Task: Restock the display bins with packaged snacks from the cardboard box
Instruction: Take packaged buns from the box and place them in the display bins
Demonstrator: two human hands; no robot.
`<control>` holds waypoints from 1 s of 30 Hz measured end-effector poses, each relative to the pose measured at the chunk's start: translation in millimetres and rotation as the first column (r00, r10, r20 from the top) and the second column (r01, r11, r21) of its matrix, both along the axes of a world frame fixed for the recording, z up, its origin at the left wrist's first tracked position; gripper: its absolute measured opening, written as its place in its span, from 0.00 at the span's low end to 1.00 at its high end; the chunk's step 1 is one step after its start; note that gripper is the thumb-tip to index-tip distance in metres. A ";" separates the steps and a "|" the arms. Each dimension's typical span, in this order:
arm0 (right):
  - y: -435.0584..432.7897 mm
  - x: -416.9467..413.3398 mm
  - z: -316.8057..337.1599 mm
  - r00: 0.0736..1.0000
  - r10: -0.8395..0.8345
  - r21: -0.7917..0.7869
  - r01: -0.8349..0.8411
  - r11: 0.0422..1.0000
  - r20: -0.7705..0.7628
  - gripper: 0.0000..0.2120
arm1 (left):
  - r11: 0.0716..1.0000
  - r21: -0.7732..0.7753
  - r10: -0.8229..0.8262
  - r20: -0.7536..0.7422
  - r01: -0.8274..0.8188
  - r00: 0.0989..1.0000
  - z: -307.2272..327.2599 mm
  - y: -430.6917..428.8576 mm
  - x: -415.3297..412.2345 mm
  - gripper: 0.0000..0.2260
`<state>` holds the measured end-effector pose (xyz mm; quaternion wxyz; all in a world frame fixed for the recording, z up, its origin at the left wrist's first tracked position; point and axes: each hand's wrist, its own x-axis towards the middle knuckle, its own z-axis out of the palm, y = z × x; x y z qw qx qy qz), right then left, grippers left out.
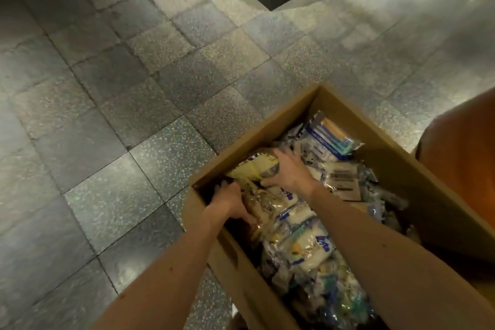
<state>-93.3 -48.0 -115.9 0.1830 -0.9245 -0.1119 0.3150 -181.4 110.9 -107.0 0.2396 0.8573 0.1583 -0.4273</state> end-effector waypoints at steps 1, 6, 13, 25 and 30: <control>0.9 2.0 -0.1 0.999 0.018 0.001 -0.018 1.000 0.035 0.44 | 0.998 -0.065 0.008 -0.006 -0.008 1.000 -3.0 -0.9 -0.1 0.52; -3.6 6.7 12.6 0.971 0.177 0.016 -0.182 0.983 0.160 0.32 | 0.988 -0.153 -0.018 0.058 0.027 0.998 -5.5 -14.0 -7.7 0.58; -51.6 -7.2 75.4 0.988 -0.113 0.174 0.093 0.980 0.109 0.36 | 0.928 -0.361 0.174 0.190 -0.097 0.966 11.5 -20.7 -11.7 0.47; -199.4 -94.3 133.9 0.871 -0.490 0.430 0.437 0.790 0.014 0.29 | 0.837 -0.498 0.442 0.374 -0.225 0.815 107.9 -43.0 -51.4 0.28; -229.4 -155.7 146.3 0.934 -0.352 0.467 0.287 0.836 0.056 0.21 | 0.846 -0.454 0.497 0.481 -0.280 0.723 157.7 -66.5 -122.0 0.50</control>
